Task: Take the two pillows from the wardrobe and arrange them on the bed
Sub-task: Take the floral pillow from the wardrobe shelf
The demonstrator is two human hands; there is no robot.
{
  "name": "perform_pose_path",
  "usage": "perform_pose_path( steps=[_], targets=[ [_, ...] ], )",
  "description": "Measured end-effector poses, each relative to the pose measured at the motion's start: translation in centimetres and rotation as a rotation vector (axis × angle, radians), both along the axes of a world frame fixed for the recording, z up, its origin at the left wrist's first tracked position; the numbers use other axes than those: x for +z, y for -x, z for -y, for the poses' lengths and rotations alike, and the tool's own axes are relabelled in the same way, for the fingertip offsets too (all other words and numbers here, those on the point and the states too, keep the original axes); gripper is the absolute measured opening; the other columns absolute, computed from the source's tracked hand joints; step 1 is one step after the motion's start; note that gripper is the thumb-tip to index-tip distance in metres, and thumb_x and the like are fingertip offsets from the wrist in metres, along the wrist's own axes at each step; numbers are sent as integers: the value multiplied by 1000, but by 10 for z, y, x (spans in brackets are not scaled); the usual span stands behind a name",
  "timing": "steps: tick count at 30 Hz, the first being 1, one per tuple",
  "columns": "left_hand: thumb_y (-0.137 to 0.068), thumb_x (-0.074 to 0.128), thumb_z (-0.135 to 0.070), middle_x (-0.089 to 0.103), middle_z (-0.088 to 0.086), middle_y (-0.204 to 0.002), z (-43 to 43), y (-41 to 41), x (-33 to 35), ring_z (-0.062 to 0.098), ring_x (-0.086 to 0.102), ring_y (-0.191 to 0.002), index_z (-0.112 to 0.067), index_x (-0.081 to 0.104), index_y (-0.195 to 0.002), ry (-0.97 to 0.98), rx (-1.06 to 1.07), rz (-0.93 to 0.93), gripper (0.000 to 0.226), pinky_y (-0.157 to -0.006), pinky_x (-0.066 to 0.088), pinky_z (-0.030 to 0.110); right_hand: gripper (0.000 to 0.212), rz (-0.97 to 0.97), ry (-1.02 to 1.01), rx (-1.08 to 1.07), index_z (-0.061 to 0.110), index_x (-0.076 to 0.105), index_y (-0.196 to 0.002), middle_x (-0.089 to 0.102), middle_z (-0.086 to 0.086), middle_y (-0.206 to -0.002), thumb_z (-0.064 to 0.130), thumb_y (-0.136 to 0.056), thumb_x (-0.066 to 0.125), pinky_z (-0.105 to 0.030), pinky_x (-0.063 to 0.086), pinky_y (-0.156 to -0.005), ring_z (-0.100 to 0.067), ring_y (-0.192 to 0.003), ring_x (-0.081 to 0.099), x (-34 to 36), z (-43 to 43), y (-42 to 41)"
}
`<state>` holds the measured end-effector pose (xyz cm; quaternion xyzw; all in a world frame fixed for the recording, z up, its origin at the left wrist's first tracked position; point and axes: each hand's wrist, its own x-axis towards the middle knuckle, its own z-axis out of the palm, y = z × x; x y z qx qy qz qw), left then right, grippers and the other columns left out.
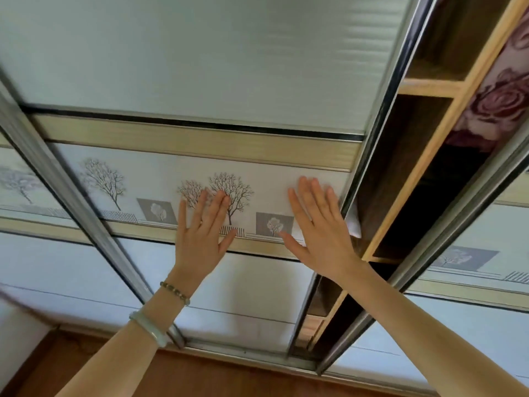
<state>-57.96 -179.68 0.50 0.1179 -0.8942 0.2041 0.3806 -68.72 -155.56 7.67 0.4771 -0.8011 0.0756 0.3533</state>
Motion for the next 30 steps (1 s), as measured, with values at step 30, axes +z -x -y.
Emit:
perform_pose_path(
  steps=[30],
  targets=[
    [-101, 19, -50, 16, 8, -160, 76, -76, 19, 28, 9, -149, -12, 25, -153, 11, 153, 337, 65, -120, 11, 51, 79, -263, -120, 453, 19, 16, -151, 23, -10, -158, 27, -85, 59, -53, -1, -116, -31, -146, 16, 51, 209, 12]
  ],
)
